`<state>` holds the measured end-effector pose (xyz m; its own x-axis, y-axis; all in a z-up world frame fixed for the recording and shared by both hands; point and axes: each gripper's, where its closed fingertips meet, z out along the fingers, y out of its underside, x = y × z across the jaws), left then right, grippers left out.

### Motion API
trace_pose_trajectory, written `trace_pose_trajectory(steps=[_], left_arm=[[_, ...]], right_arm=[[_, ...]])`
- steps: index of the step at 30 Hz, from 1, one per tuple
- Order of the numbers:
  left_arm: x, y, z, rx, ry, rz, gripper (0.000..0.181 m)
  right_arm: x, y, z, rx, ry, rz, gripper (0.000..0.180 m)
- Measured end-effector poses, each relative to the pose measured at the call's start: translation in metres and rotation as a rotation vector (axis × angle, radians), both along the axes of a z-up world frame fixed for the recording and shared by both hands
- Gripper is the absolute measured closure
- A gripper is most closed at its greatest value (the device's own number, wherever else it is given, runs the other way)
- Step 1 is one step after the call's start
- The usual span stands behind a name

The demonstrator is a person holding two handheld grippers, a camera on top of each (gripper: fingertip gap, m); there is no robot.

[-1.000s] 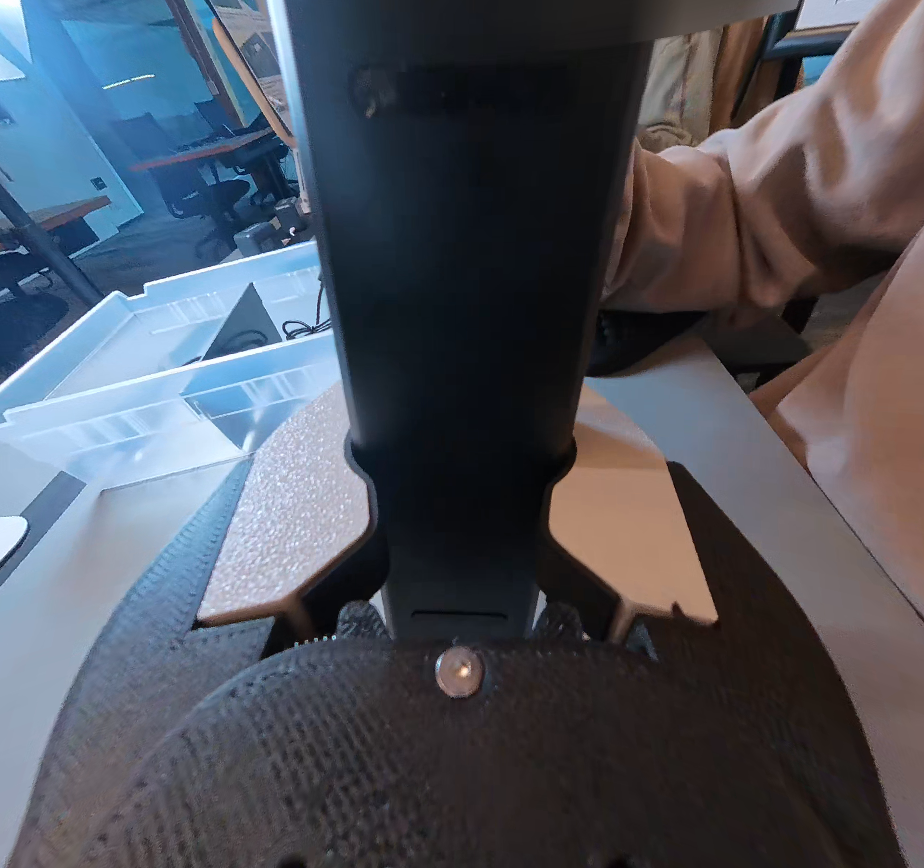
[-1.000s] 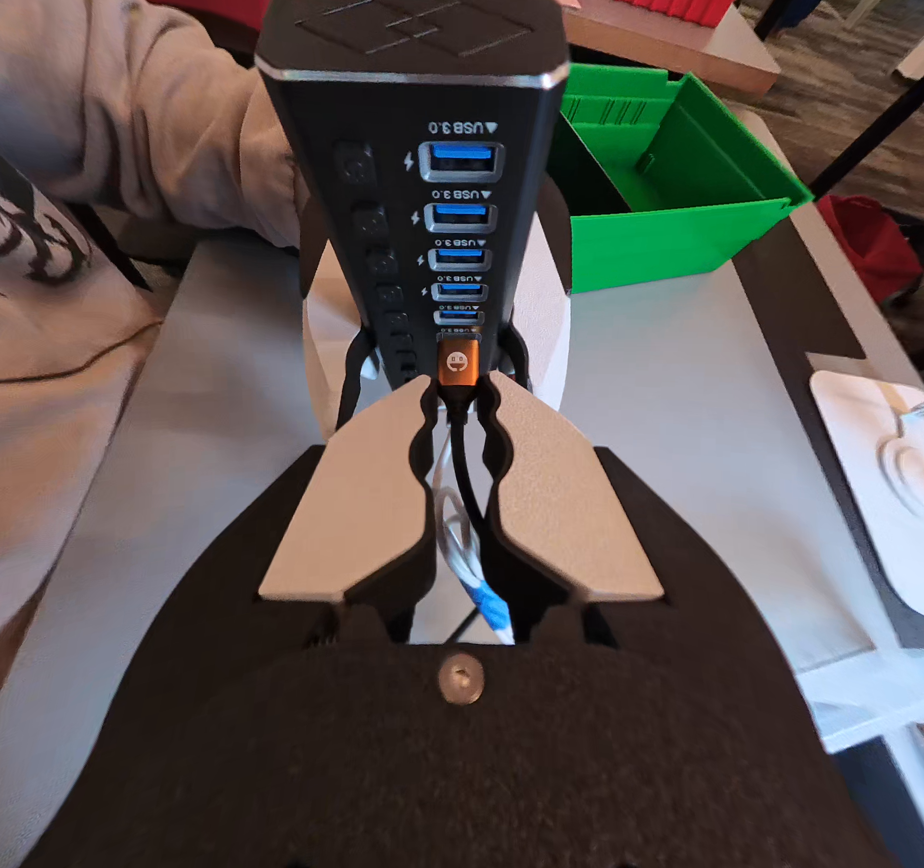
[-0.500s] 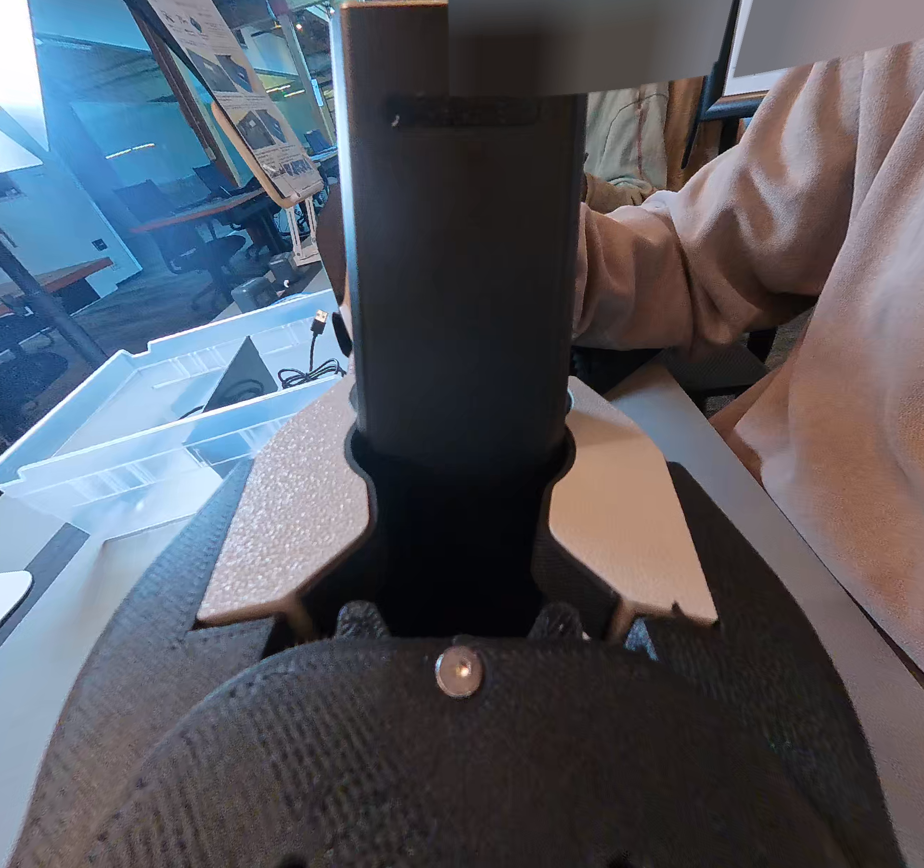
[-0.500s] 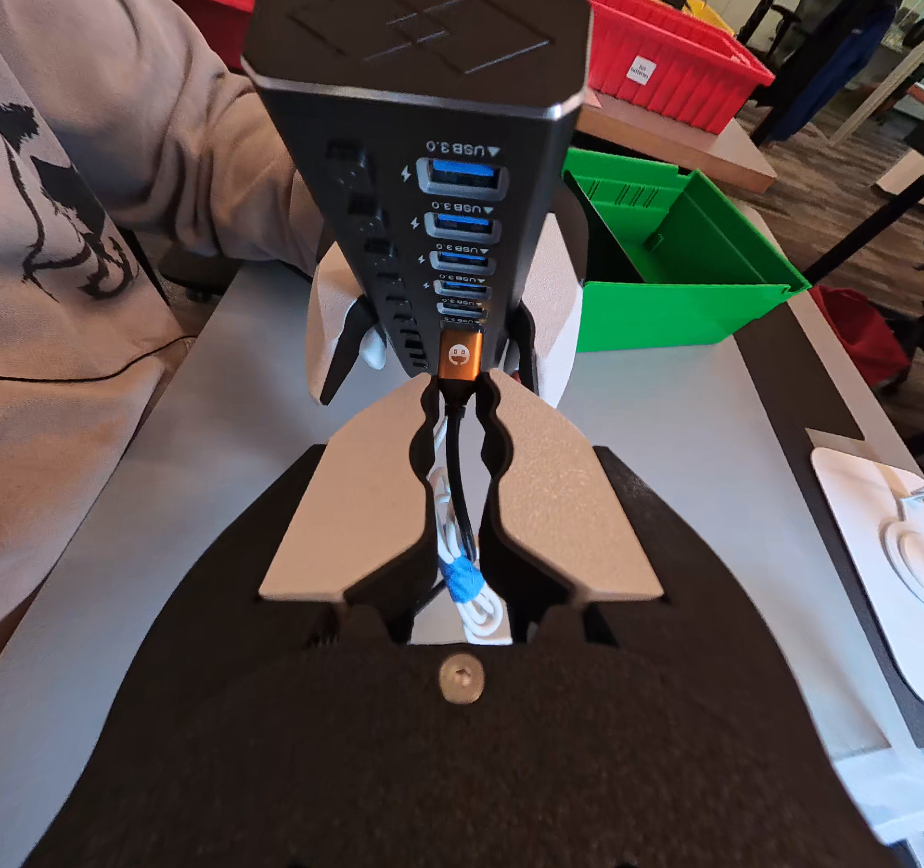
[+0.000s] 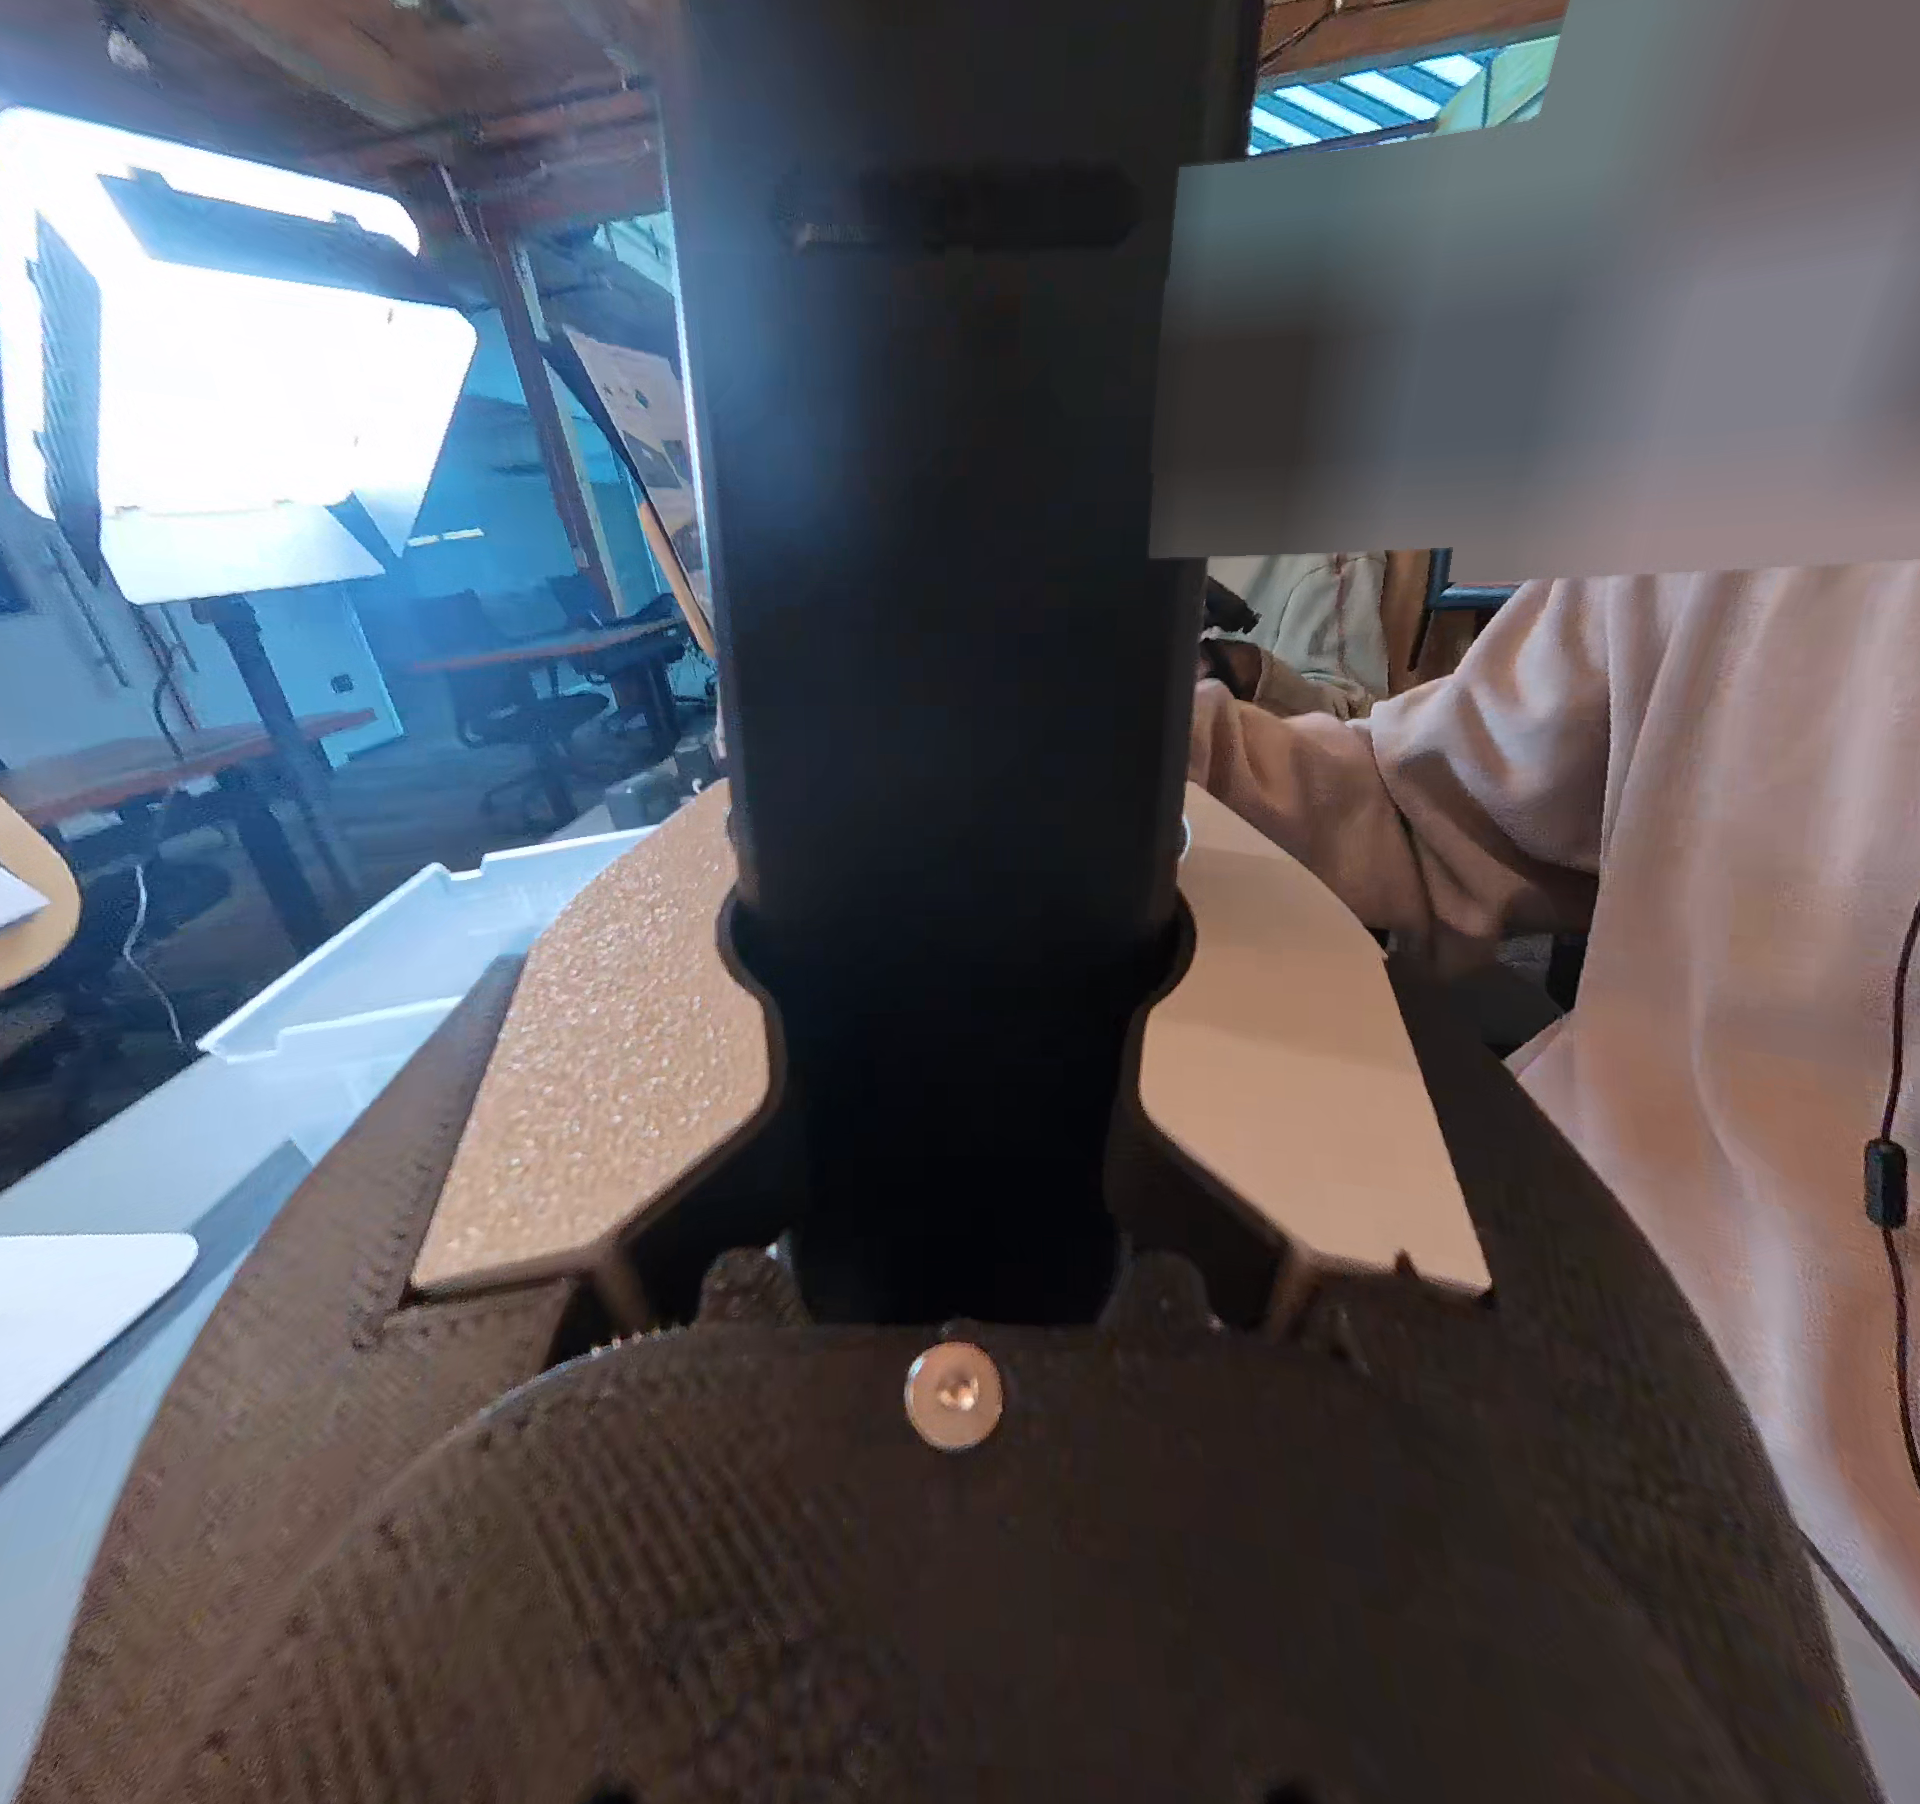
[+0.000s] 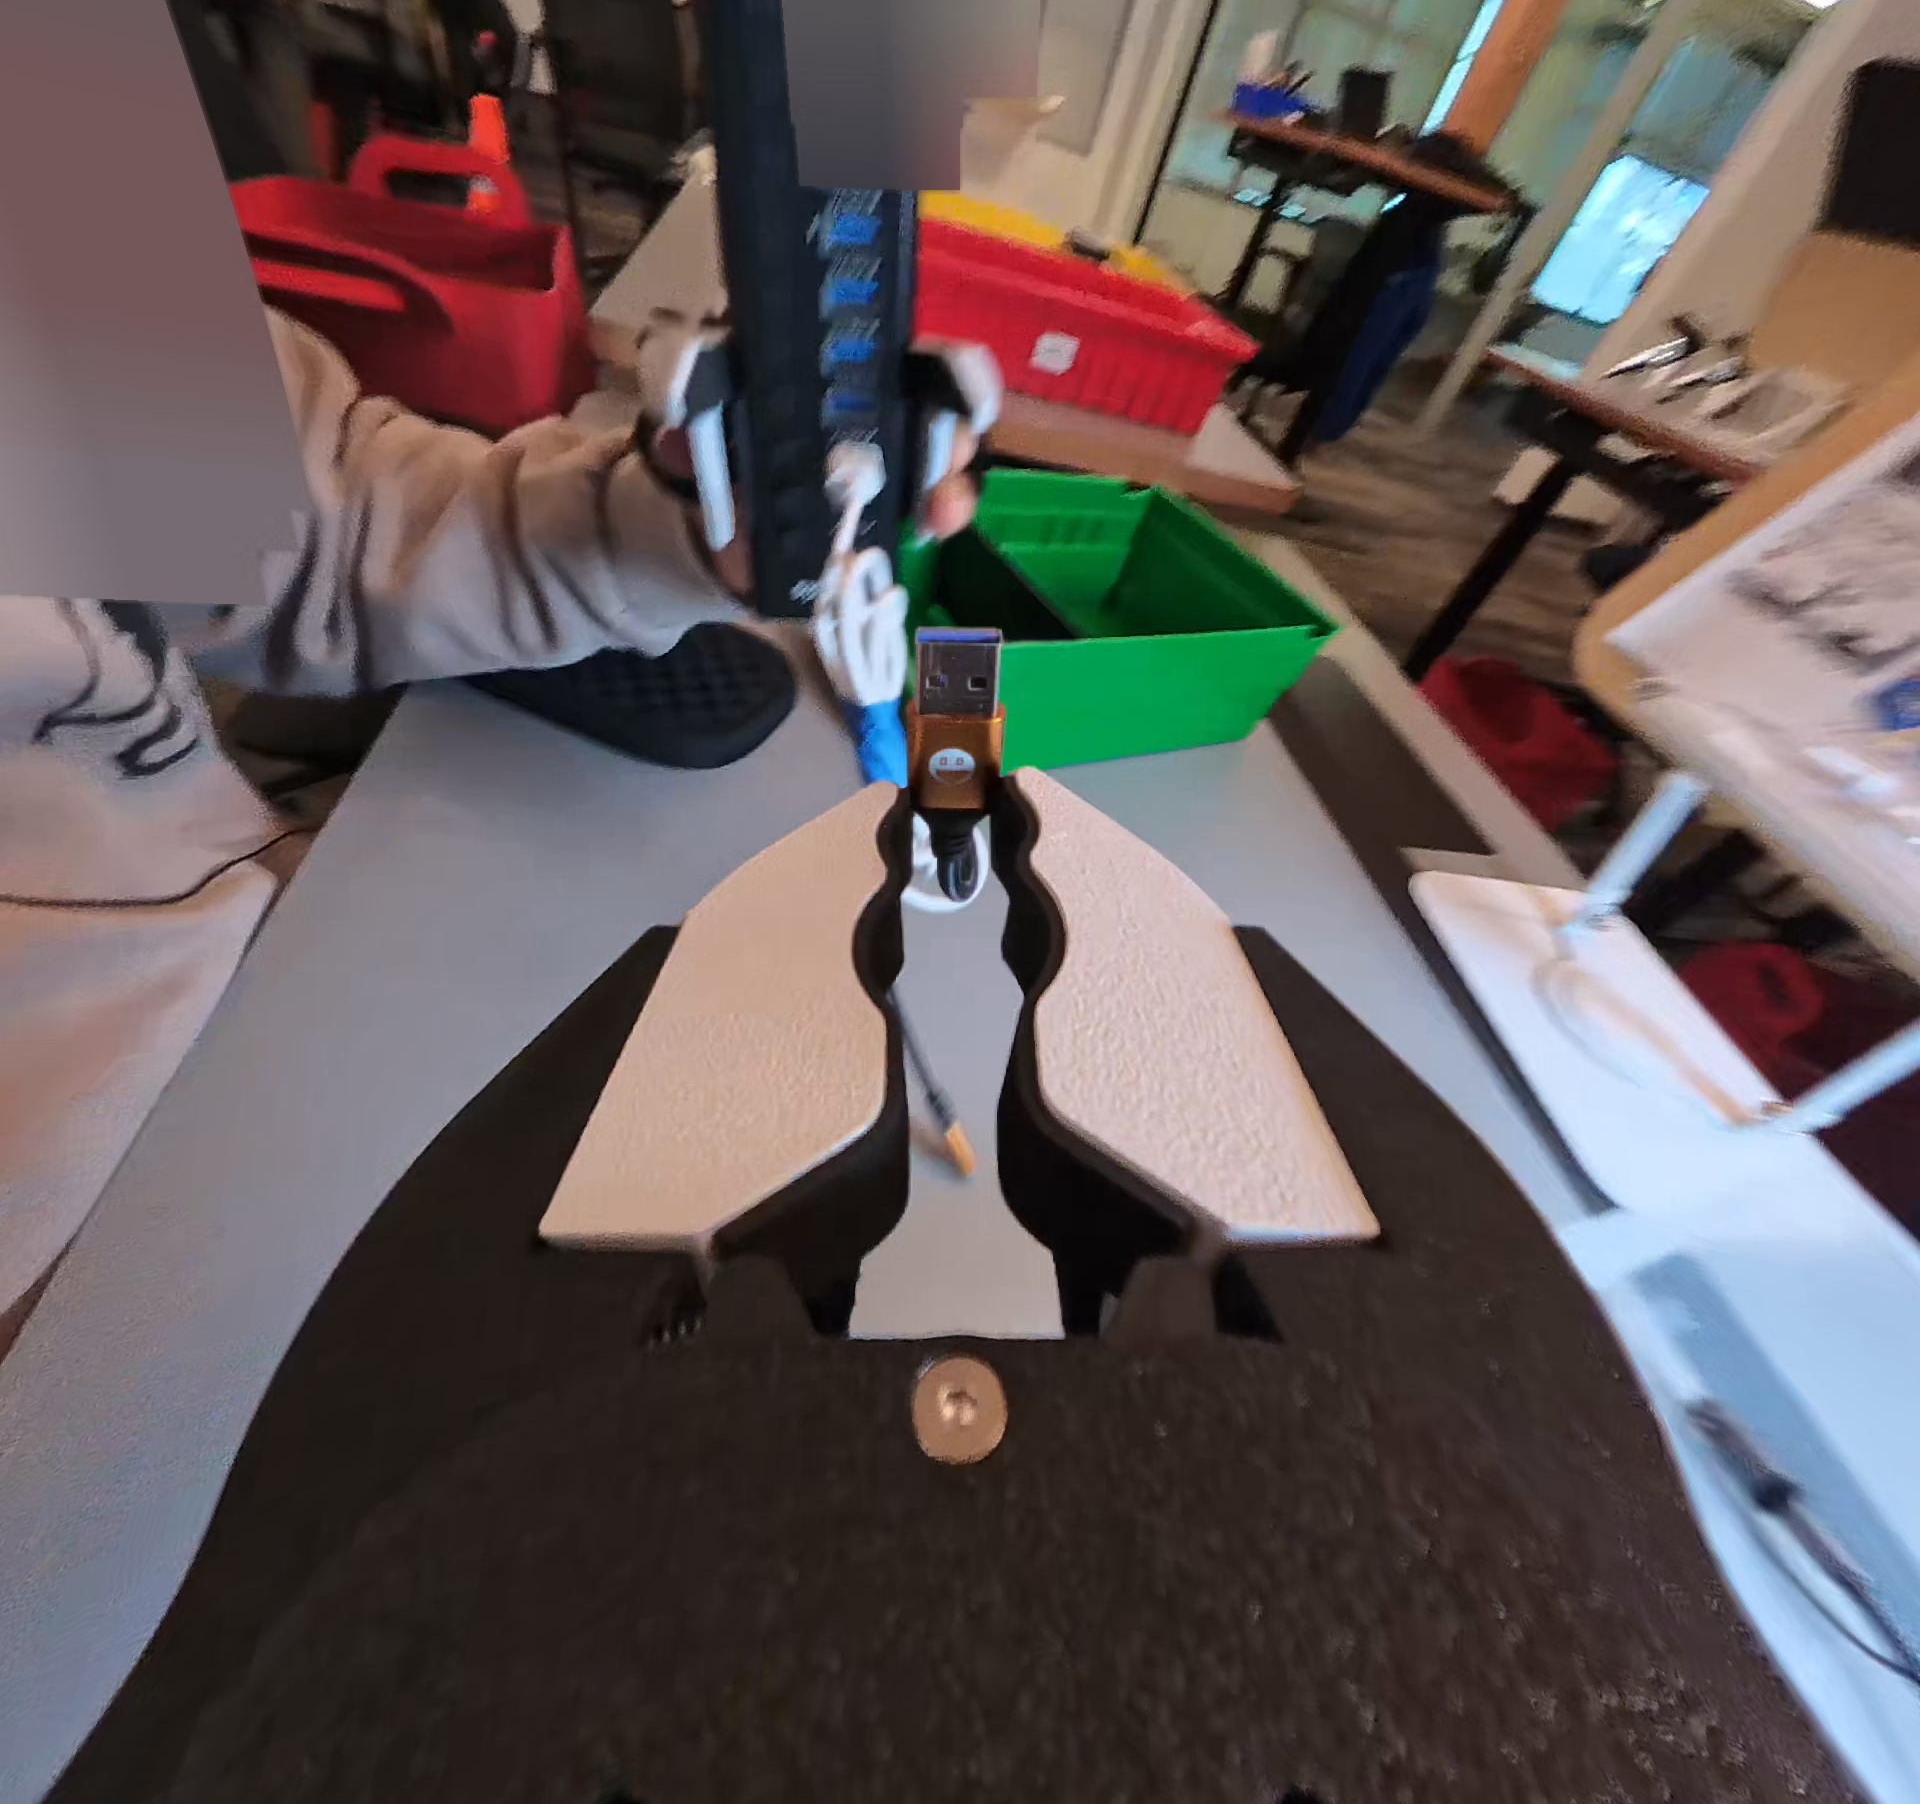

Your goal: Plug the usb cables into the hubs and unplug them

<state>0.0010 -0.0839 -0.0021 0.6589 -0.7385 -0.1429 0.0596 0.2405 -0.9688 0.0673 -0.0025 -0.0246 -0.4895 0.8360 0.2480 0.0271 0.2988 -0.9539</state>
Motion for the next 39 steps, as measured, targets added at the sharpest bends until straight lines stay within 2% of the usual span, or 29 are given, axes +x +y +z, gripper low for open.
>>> trace_pose_trajectory(steps=[5, 7, 12, 14, 16, 19, 23, 25, 26, 28, 31, 34, 37, 39], left_arm=[[-0.004, 0.014, -0.017, -0.074, -0.058, -0.008, 0.109], [-0.006, 0.018, -0.020, -0.100, -0.106, -0.026, 0.109], [-0.009, 0.022, -0.027, -0.132, -0.151, -0.035, 0.109], [-0.010, 0.022, -0.029, -0.139, -0.152, -0.033, 0.109], [-0.009, 0.023, -0.031, -0.148, -0.150, -0.035, 0.109], [-0.008, 0.024, -0.034, -0.157, -0.148, -0.037, 0.109], [-0.008, 0.024, -0.034, -0.160, -0.162, -0.044, 0.109], [-0.008, 0.024, -0.032, -0.159, -0.184, -0.054, 0.109], [-0.008, 0.024, -0.032, -0.160, -0.194, -0.058, 0.109], [-0.008, 0.024, -0.033, -0.165, -0.204, -0.064, 0.109], [-0.005, 0.025, -0.035, -0.174, -0.205, -0.072, 0.109], [0.000, 0.026, -0.039, -0.177, -0.188, -0.084, 0.109], [0.008, 0.026, -0.045, -0.169, -0.134, -0.076, 0.109], [0.014, 0.026, -0.050, -0.157, -0.071, -0.064, 0.109]], right_arm=[[0.016, 0.066, 0.077, -0.025, 0.183, -0.195, 0.164], [0.021, 0.096, 0.106, 0.026, 0.253, -0.327, 0.165], [0.027, 0.171, 0.142, 0.213, 0.371, -0.690, 0.164], [0.025, 0.190, 0.129, 0.232, 0.313, -0.746, 0.164], [0.018, 0.206, 0.099, 0.249, 0.224, -0.786, 0.164], [0.015, 0.242, 0.032, 0.379, 0.029, -0.908, 0.164], [0.030, 0.273, -0.063, 0.432, -0.369, -0.945, 0.152], [0.035, 0.265, -0.088, 0.357, -0.514, -0.879, 0.146], [0.033, 0.254, -0.090, 0.294, -0.532, -0.817, 0.131], [0.024, 0.238, -0.065, 0.217, -0.411, -0.760, 0.123], [0.010, 0.195, -0.011, 0.098, -0.211, -0.630, 0.129], [-0.006, 0.121, 0.007, 0.071, -0.166, -0.388, 0.135], [-0.024, 0.034, -0.012, 0.101, -0.236, -0.111, 0.137], [-0.040, -0.010, -0.035, 0.138, -0.282, -0.014, 0.139]])
